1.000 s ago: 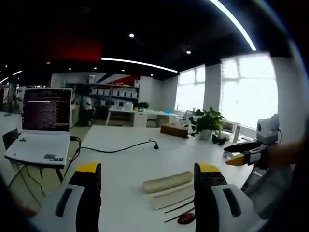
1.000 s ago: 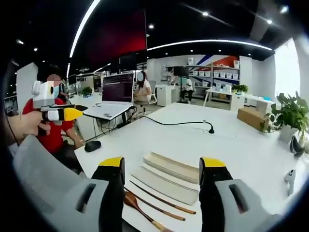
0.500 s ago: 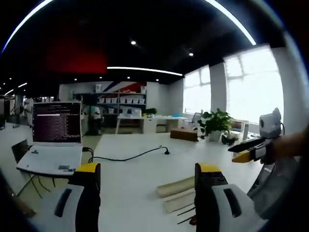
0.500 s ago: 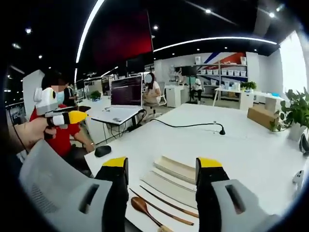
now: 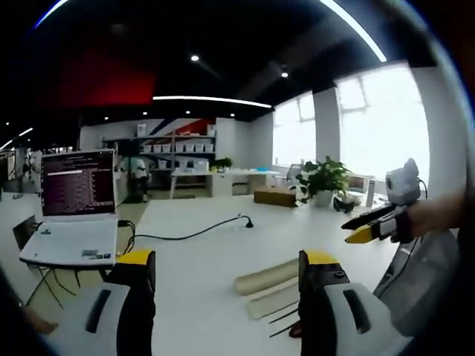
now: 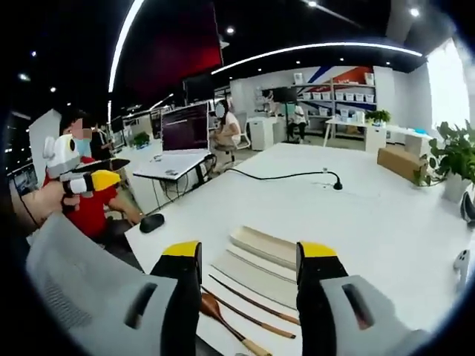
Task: Arrange the utensils inside the cutlery case until each visible utensil rests in its matching compartment.
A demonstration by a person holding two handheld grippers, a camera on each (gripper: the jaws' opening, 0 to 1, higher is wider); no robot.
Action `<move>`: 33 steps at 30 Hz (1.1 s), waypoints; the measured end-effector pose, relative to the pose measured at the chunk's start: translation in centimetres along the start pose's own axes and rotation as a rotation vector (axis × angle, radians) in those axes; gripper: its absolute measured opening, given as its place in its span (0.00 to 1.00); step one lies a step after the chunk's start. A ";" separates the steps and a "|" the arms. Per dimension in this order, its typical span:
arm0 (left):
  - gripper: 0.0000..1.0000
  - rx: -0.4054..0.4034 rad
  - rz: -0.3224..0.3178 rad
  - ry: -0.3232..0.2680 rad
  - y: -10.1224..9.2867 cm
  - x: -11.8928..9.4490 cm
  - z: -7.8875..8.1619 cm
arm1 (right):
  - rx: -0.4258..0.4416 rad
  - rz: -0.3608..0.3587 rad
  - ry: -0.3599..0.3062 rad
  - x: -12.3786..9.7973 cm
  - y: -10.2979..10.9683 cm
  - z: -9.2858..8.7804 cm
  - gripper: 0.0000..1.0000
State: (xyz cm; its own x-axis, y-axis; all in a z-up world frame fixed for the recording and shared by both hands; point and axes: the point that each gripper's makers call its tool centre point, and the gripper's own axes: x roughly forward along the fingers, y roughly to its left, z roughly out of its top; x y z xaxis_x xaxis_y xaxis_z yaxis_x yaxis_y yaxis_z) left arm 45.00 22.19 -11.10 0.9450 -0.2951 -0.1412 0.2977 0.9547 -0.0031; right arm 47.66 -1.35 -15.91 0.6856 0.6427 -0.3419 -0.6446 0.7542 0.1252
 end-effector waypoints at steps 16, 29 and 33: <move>0.80 -0.005 0.003 0.012 0.0 -0.4 -0.5 | -0.087 0.006 0.079 0.1 0.7 -2.1 0.51; 0.79 -0.026 0.014 -0.017 0.5 -0.5 0.1 | -0.145 0.021 0.110 -0.9 -0.4 -0.9 0.49; 0.79 -0.036 0.028 -0.044 1.0 -0.8 0.6 | -0.187 0.025 0.147 -1.4 -1.8 -1.2 0.53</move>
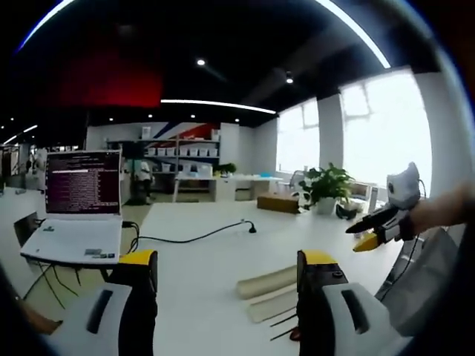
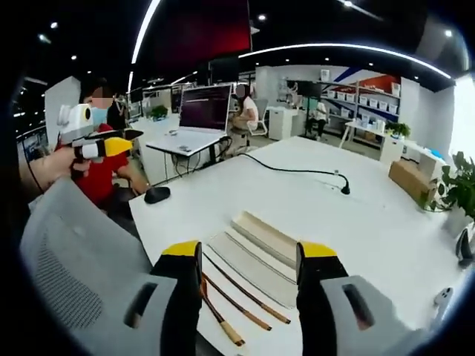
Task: Arrange the utensils inside the cutlery case until each visible utensil rests in its matching compartment.
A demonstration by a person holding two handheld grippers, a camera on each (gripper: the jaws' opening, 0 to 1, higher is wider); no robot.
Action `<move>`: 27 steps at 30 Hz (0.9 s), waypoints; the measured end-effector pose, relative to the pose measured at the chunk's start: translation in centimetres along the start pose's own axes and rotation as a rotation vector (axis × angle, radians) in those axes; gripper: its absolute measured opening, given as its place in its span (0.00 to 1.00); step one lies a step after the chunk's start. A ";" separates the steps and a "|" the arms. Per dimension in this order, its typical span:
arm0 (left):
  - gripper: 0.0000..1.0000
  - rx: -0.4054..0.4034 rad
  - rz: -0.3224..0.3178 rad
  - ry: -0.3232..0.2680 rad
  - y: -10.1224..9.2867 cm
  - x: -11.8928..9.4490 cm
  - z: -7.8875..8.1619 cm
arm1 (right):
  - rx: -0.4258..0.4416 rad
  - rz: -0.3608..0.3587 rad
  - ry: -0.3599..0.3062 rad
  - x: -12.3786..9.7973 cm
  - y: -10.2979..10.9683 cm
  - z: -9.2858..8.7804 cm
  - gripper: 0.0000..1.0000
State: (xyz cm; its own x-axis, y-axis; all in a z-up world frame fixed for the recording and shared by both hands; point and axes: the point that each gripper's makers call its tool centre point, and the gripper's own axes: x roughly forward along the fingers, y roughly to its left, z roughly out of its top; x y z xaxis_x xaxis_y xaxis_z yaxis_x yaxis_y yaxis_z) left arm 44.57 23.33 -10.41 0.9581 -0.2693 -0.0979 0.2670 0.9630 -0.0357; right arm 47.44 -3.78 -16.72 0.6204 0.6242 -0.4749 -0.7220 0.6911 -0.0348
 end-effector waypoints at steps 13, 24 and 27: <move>0.79 0.052 -0.005 0.058 -0.5 0.7 -0.8 | -0.034 0.185 0.147 1.5 -0.1 -4.5 0.43; 0.80 0.050 0.024 0.055 0.2 0.7 -0.6 | -0.104 0.278 0.224 3.9 -0.2 -6.3 0.45; 0.80 0.052 0.022 0.065 0.2 0.8 -0.8 | -0.107 0.300 0.228 4.5 0.0 -6.5 0.43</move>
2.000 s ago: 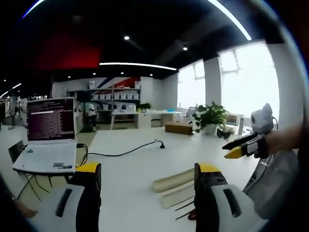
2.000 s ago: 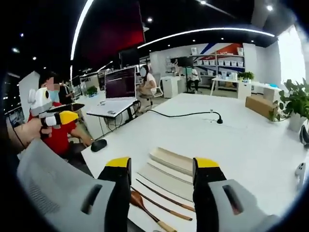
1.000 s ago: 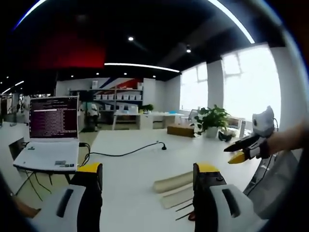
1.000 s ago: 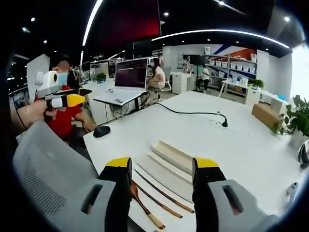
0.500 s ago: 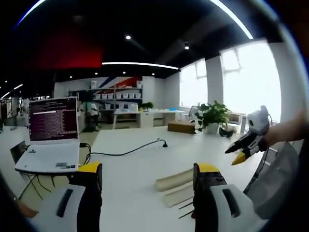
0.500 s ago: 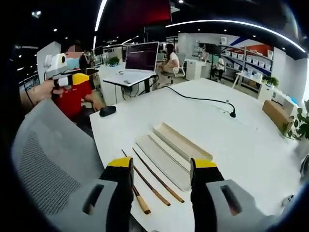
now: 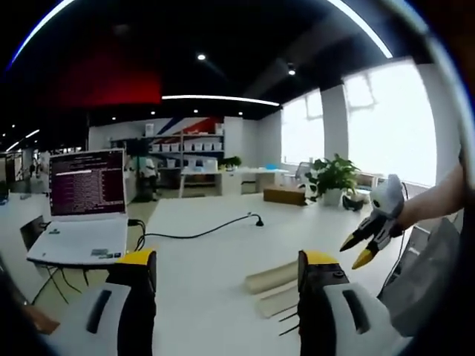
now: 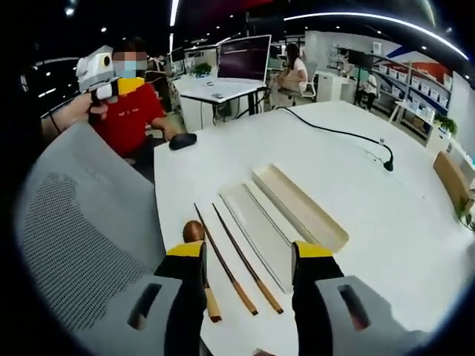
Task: Arrange the utensils inside the cutlery case until each visible utensil rests in its matching compartment.
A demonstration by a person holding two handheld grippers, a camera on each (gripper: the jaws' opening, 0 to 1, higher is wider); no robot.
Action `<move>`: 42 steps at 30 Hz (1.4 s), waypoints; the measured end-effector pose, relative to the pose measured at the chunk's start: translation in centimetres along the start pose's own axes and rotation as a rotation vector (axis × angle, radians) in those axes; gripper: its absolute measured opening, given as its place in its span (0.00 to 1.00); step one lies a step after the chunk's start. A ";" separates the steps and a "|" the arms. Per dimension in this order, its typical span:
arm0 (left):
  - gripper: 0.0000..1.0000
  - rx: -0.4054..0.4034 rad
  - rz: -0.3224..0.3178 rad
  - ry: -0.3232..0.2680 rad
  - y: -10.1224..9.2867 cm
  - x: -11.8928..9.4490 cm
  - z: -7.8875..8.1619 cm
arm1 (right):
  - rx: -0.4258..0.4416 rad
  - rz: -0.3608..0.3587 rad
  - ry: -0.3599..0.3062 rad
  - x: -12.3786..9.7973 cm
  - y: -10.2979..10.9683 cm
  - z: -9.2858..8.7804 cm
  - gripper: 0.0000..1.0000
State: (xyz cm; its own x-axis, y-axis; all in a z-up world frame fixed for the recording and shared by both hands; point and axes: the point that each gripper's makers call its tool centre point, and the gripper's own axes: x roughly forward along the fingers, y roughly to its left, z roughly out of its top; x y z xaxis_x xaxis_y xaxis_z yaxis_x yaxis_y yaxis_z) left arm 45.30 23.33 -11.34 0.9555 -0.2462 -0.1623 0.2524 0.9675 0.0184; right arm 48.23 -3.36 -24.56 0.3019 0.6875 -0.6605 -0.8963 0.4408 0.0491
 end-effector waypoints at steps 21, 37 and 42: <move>0.78 0.075 -0.014 -0.009 -0.6 -0.1 0.3 | -0.112 0.206 0.163 4.5 2.6 -2.0 0.33; 0.64 0.054 -0.033 0.086 -0.6 0.1 -1.5 | -0.225 0.255 0.251 7.8 2.9 -4.1 0.27; 0.66 0.047 -0.036 0.083 -0.7 0.1 -1.4 | -0.257 0.282 0.245 8.1 3.0 -4.3 0.25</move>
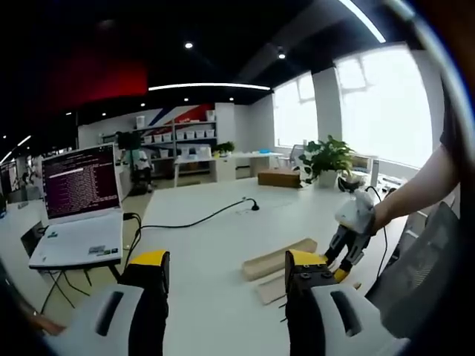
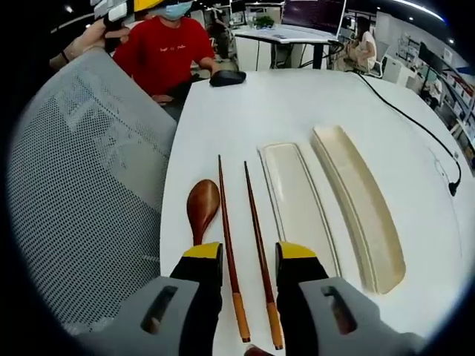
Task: Arrange the utensils inside the cutlery case until each visible utensil rests in its matching compartment.
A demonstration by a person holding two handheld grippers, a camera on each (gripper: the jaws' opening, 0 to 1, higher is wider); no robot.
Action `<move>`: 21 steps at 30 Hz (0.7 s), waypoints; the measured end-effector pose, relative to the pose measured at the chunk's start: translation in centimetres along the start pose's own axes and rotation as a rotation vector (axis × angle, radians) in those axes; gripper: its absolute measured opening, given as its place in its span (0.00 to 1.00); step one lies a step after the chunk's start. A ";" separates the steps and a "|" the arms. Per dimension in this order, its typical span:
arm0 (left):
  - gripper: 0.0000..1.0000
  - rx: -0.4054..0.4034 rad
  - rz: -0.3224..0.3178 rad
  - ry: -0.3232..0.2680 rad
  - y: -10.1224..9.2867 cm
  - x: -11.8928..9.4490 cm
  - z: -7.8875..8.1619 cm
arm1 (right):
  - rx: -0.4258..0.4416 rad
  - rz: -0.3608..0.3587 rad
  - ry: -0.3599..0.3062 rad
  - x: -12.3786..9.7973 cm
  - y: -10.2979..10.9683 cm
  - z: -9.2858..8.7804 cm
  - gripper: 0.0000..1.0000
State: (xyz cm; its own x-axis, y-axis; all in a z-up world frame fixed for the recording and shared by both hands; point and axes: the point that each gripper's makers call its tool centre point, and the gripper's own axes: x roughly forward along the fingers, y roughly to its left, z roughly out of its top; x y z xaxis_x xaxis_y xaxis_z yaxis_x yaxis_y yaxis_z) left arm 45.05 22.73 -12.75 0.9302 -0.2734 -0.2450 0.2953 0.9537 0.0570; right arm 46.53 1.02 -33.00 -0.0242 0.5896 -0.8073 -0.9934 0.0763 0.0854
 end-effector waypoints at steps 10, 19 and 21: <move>0.66 0.008 -0.001 -0.018 -0.1 -0.1 0.5 | 0.001 0.001 0.040 1.1 -0.4 -0.7 0.24; 0.64 0.007 0.006 -0.008 -0.1 -0.1 0.4 | -0.029 0.001 0.058 1.5 -0.9 -0.8 0.18; 0.64 0.008 0.006 -0.006 0.0 -0.1 0.3 | -0.027 0.002 0.062 1.7 -0.9 -0.9 0.18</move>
State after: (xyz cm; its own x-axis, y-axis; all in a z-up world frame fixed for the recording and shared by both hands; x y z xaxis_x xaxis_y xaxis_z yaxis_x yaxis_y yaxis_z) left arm 45.01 22.71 -12.42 0.9331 -0.2687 -0.2390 0.2917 0.9542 0.0659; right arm 47.29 1.22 -34.96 -0.0325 0.5389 -0.8417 -0.9960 0.0525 0.0720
